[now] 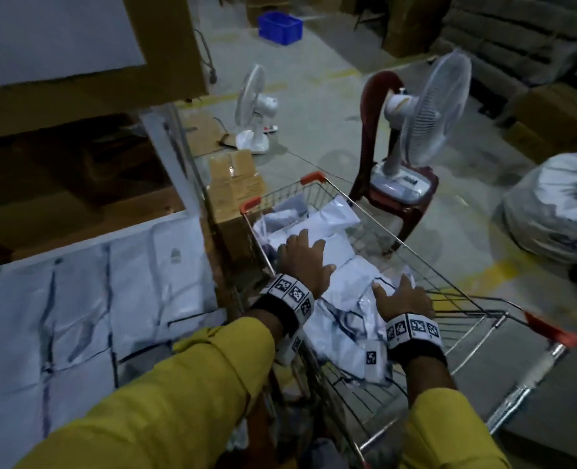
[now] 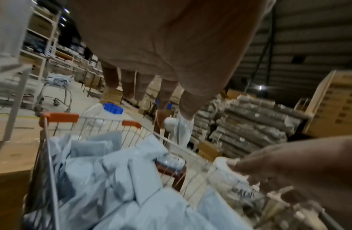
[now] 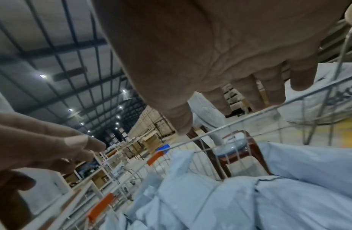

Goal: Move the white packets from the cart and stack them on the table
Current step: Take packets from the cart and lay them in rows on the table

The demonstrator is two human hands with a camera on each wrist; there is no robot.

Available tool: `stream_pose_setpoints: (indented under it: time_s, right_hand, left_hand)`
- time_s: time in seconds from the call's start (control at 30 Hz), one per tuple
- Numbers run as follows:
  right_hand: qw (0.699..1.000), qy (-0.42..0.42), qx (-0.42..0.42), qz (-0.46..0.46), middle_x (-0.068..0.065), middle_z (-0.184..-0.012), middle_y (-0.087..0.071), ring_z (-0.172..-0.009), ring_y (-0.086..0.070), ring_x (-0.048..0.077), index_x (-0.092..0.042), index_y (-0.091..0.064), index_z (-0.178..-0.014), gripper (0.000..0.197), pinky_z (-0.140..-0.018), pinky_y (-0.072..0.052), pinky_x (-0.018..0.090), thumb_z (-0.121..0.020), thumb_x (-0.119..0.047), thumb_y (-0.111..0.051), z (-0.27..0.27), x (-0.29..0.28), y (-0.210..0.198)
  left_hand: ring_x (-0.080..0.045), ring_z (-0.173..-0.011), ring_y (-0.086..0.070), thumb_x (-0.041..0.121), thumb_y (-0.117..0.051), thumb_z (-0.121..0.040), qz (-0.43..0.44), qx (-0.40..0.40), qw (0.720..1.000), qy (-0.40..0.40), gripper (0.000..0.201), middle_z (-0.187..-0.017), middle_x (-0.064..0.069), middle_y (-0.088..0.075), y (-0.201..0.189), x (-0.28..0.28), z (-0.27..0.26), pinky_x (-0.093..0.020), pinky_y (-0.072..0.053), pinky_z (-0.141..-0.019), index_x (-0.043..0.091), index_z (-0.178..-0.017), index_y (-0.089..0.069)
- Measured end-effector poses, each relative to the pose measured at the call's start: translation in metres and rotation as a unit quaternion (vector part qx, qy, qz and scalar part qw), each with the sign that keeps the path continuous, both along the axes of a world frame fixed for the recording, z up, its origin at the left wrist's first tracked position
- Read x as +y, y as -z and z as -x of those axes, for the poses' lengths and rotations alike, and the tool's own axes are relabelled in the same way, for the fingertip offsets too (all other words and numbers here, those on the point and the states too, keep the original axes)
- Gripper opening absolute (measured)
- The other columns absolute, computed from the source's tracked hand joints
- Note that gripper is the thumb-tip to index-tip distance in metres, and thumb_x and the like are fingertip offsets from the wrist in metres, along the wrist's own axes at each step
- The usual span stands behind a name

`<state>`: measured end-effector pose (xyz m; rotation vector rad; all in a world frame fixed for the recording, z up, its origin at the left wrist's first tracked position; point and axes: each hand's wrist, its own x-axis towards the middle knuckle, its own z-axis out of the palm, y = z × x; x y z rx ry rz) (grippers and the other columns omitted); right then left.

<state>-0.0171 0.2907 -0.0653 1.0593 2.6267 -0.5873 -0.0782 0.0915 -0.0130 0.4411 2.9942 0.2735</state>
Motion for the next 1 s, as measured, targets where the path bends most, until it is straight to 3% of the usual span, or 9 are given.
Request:
stream_pose_setpoints:
  time_s: [0.13,0.3,0.47,0.6,0.7,0.77,0.83,0.9,1.0]
  right_hand:
    - [0.998,0.019,-0.050,0.046,0.023,-0.154,-0.034,-0.139,-0.036,0.042,-0.020,-0.029,-0.156,0.086,-0.112,-0.036,0.053,-0.089,-0.068,-0.053,0.010,0.039,0.040]
    - [0.990,-0.001,-0.126,0.057,0.023,-0.161,-0.018,-0.145,-0.024,0.043,-0.024,-0.017,-0.159,0.088,-0.116,-0.029,0.054,-0.090,-0.068,-0.051,0.021,0.071,0.086]
    - [0.988,-0.051,-0.147,0.009,0.026,-0.163,0.001,-0.150,-0.007,0.045,-0.028,-0.008,-0.159,0.094,-0.121,-0.016,0.053,-0.088,-0.069,-0.053,0.015,0.080,0.120]
    - [0.984,-0.068,-0.159,-0.035,0.029,-0.162,0.011,-0.149,0.006,0.049,-0.029,-0.011,-0.159,0.104,-0.117,-0.015,0.058,-0.079,-0.074,-0.061,0.013,0.077,0.139]
    - [0.979,-0.123,-0.149,-0.070,0.028,-0.162,0.005,-0.149,-0.002,0.047,-0.026,-0.028,-0.153,0.101,-0.112,-0.025,0.057,-0.073,-0.076,-0.063,0.016,0.071,0.141]
    - [0.980,-0.127,-0.137,-0.067,0.023,-0.161,-0.008,-0.145,-0.015,0.043,-0.023,-0.036,-0.148,0.095,-0.108,-0.033,0.055,-0.072,-0.073,-0.066,0.017,0.067,0.141]
    - [0.981,-0.122,-0.141,-0.054,0.020,-0.153,-0.020,-0.137,-0.027,0.040,-0.023,-0.038,-0.147,0.089,-0.105,-0.038,0.053,-0.075,-0.067,-0.067,0.019,0.069,0.140]
    - [0.982,-0.108,-0.157,-0.015,0.020,-0.146,-0.028,-0.132,-0.033,0.040,-0.023,-0.034,-0.148,0.083,-0.105,-0.039,0.051,-0.080,-0.061,-0.066,0.023,0.072,0.141]
    - [0.985,-0.051,-0.151,0.060,0.021,-0.141,-0.036,-0.129,-0.042,0.042,-0.019,-0.035,-0.141,0.083,-0.104,-0.043,0.048,-0.077,-0.054,-0.073,0.030,0.074,0.144]
  left_hand:
    - [-0.036,-0.139,-0.030,0.051,-0.053,-0.096,0.052,-0.076,0.995,0.029,0.058,-0.158,-0.015,-0.024,0.055,0.040,0.014,-0.049,-0.022,-0.114,0.021,-0.144,-0.041]
    - [-0.040,-0.136,-0.035,0.051,-0.051,-0.097,0.108,-0.160,0.978,0.085,0.064,-0.159,-0.016,-0.021,0.109,0.088,0.024,-0.051,-0.027,-0.113,0.024,-0.151,-0.030]
    - [-0.038,-0.135,-0.033,0.056,-0.049,-0.096,0.142,-0.187,0.968,0.088,0.073,-0.158,-0.014,-0.019,0.154,0.115,0.025,-0.050,-0.027,-0.110,0.032,-0.157,-0.017]
    - [-0.040,-0.142,-0.024,0.064,-0.057,-0.088,0.176,-0.183,0.965,0.060,0.081,-0.161,-0.018,-0.010,0.171,0.128,0.023,-0.053,-0.029,-0.110,0.025,-0.152,-0.025]
    - [-0.039,-0.140,-0.029,0.072,-0.067,-0.075,0.183,-0.189,0.964,0.032,0.092,-0.161,-0.019,-0.010,0.175,0.135,0.022,-0.053,-0.034,-0.106,0.023,-0.144,-0.030]
    - [-0.038,-0.136,-0.033,0.059,-0.073,-0.077,0.187,-0.173,0.967,0.026,0.088,-0.161,-0.019,-0.012,0.177,0.136,0.023,-0.051,-0.035,-0.103,0.023,-0.144,-0.030]
    - [-0.038,-0.137,-0.031,0.046,-0.070,-0.083,0.184,-0.170,0.968,0.031,0.089,-0.160,-0.020,-0.010,0.178,0.134,0.026,-0.050,-0.033,-0.106,0.026,-0.153,-0.020]
    - [-0.038,-0.137,-0.030,0.045,-0.065,-0.088,0.185,-0.176,0.966,0.040,0.094,-0.159,-0.022,-0.012,0.178,0.131,0.029,-0.048,-0.033,-0.107,0.030,-0.159,-0.005]
    - [-0.039,-0.138,-0.030,0.043,-0.062,-0.090,0.184,-0.181,0.965,0.047,0.093,-0.157,-0.023,-0.016,0.176,0.126,0.027,-0.047,-0.033,-0.108,0.026,-0.160,-0.003]
